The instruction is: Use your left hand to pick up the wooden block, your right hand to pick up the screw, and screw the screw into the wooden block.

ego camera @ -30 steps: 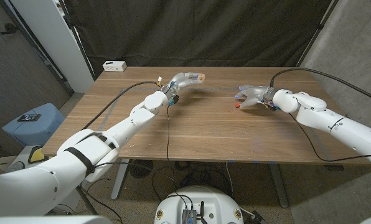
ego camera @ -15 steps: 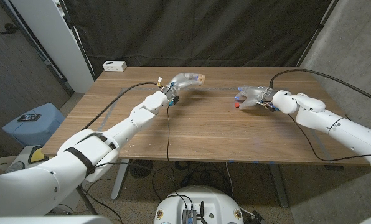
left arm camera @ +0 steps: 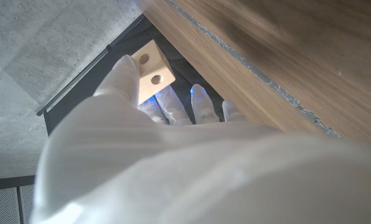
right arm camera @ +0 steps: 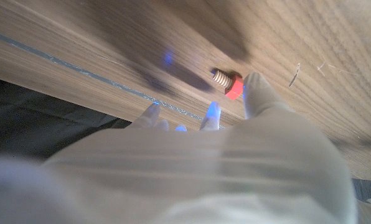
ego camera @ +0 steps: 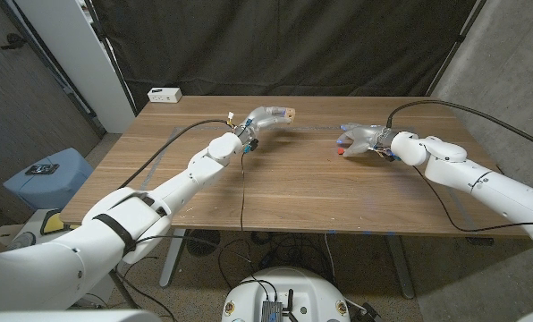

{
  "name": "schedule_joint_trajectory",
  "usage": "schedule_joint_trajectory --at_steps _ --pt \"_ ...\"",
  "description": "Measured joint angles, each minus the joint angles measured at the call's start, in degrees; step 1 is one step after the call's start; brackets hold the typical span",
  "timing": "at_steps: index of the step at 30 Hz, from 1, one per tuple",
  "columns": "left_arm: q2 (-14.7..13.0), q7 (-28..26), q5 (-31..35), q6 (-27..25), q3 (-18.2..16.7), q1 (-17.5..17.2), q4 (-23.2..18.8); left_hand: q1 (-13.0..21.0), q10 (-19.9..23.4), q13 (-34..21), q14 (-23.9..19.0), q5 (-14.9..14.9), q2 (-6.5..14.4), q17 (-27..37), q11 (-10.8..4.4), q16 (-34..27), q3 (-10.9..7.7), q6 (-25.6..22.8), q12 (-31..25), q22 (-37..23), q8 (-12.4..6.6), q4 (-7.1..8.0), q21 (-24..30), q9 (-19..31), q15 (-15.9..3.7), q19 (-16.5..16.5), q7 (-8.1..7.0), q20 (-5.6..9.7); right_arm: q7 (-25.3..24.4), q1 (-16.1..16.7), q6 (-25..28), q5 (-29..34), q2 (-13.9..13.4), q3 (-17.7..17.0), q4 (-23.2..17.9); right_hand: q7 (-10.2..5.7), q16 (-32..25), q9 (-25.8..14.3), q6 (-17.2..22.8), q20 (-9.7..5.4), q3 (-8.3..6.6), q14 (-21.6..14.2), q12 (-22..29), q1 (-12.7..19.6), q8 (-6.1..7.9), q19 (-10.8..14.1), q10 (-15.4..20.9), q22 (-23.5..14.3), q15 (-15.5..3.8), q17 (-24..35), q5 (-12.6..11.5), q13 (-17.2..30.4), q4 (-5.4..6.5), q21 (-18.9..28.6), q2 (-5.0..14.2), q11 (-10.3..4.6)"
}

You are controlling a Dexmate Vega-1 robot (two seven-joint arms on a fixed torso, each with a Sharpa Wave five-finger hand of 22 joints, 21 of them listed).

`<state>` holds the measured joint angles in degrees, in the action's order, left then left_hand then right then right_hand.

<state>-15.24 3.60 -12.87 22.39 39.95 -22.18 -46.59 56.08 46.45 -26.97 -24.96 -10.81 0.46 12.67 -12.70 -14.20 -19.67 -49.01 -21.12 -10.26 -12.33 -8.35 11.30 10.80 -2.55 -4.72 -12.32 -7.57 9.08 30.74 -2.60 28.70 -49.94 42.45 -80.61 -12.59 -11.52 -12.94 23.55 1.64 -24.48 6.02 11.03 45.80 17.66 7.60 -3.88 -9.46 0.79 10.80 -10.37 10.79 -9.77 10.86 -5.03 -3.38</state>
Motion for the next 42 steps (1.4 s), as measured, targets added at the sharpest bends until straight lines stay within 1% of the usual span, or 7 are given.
schedule_joint_trajectory --at_steps 3,5,11,15,21,32,42 --pt "0.0 -0.03 -0.05 -0.03 0.0 -0.06 -0.09 0.16 0.0 0.0 0.0 0.01 0.16 -0.1 0.0 0.0 0.06 0.0 0.11 0.0 0.0 -0.06 0.0 0.01 0.0 0.0 0.0 0.0 -0.1 0.0 -0.15 -0.02 0.12 0.08 0.3 0.18 0.0 0.0 0.63 0.0 -0.21 -0.08 0.0 0.29 0.43 0.0 0.0 0.0 -0.08 0.01 0.0 0.0 0.21 0.0 0.3 0.0" --pt "0.01 -0.02 -0.08 -0.05 -0.01 -0.09 -0.13 0.16 0.06 0.0 0.0 0.01 0.17 -0.17 -0.06 0.0 0.07 0.01 0.18 0.0 0.0 -0.07 0.0 0.02 0.0 0.0 0.0 0.0 -0.31 0.0 -0.33 -0.03 0.23 0.13 0.48 0.06 0.0 -0.17 0.88 -0.22 -0.38 -0.08 0.0 0.29 0.44 0.21 0.0 0.0 -0.08 0.01 0.0 0.0 0.04 0.0 0.3 0.0" --pt "0.04 -0.03 -0.21 -0.14 -0.03 -0.19 -0.21 0.14 0.21 0.0 0.0 0.04 0.18 -0.17 -0.21 0.0 0.34 0.02 0.32 0.0 0.01 0.05 0.0 0.01 0.0 0.0 -0.01 0.0 -0.96 -0.04 -0.79 -0.04 0.52 0.33 1.03 0.08 0.0 -0.49 2.98 -0.3 -0.45 -0.53 0.0 1.14 1.64 0.3 0.0 0.0 -0.25 0.01 0.0 0.0 -0.03 0.0 0.54 0.0" --pt "0.04 -0.02 -0.25 -0.27 -0.04 -0.23 -0.3 0.05 0.21 0.0 0.0 0.04 0.26 -0.17 -0.21 0.0 0.38 -0.18 0.49 0.0 0.03 0.08 0.0 0.01 0.0 0.0 -0.08 0.0 -1.24 -0.15 -0.9 0.06 0.66 0.47 1.25 0.08 0.0 -0.53 3.67 -0.53 -0.44 -0.7 0.0 1.57 2.06 0.53 0.33 0.0 -0.08 0.01 0.0 0.0 -0.03 0.0 0.53 0.3" --pt "0.05 0.14 -0.33 -0.31 -0.06 -0.24 -0.36 -0.03 0.2 0.0 0.0 0.05 0.34 -0.16 -0.21 0.0 0.45 -0.47 0.54 0.0 0.19 0.01 0.0 -0.03 0.0 0.0 -0.19 0.0 -1.66 -0.31 -0.99 0.31 0.9 0.66 1.68 0.31 0.0 -0.81 4.4 -0.41 -0.44 -0.91 0.0 1.95 2.48 0.81 0.62 0.0 -0.28 0.0 0.0 0.0 -0.03 0.0 0.91 0.0" --pt "0.2 0.68 -0.8 -0.31 -0.16 -0.23 -0.15 -0.1 0.19 -0.03 0.0 0.05 0.41 -0.16 -0.2 0.0 0.51 -0.45 0.74 0.01 -0.01 -0.05 0.0 -0.03 0.0 0.0 -0.19 0.0 -2.3 -0.47 -1.15 0.54 1.22 0.94 2.36 0.1 -0.45 -1.06 6.24 -0.41 -0.67 -1.11 0.0 2.18 3.55 1.22 0.92 -0.3 -0.49 0.0 0.0 0.0 0.21 0.0 0.67 -0.31" --pt "0.48 1.17 -1.19 -0.31 -0.23 -0.02 0.63 -0.25 0.18 -0.06 0.0 0.06 0.57 -0.16 -0.2 0.0 0.49 -0.43 0.88 0.01 0.01 -0.03 0.0 0.01 0.0 0.0 -0.18 0.0 -2.79 -0.78 -1.25 0.84 1.52 1.25 2.83 0.22 -0.45 -1.32 7.8 -0.62 -0.67 -1.11 0.0 2.4 4.52 1.42 1.23 -0.3 -0.49 0.28 0.0 -0.01 0.21 0.0 0.9 0.01"
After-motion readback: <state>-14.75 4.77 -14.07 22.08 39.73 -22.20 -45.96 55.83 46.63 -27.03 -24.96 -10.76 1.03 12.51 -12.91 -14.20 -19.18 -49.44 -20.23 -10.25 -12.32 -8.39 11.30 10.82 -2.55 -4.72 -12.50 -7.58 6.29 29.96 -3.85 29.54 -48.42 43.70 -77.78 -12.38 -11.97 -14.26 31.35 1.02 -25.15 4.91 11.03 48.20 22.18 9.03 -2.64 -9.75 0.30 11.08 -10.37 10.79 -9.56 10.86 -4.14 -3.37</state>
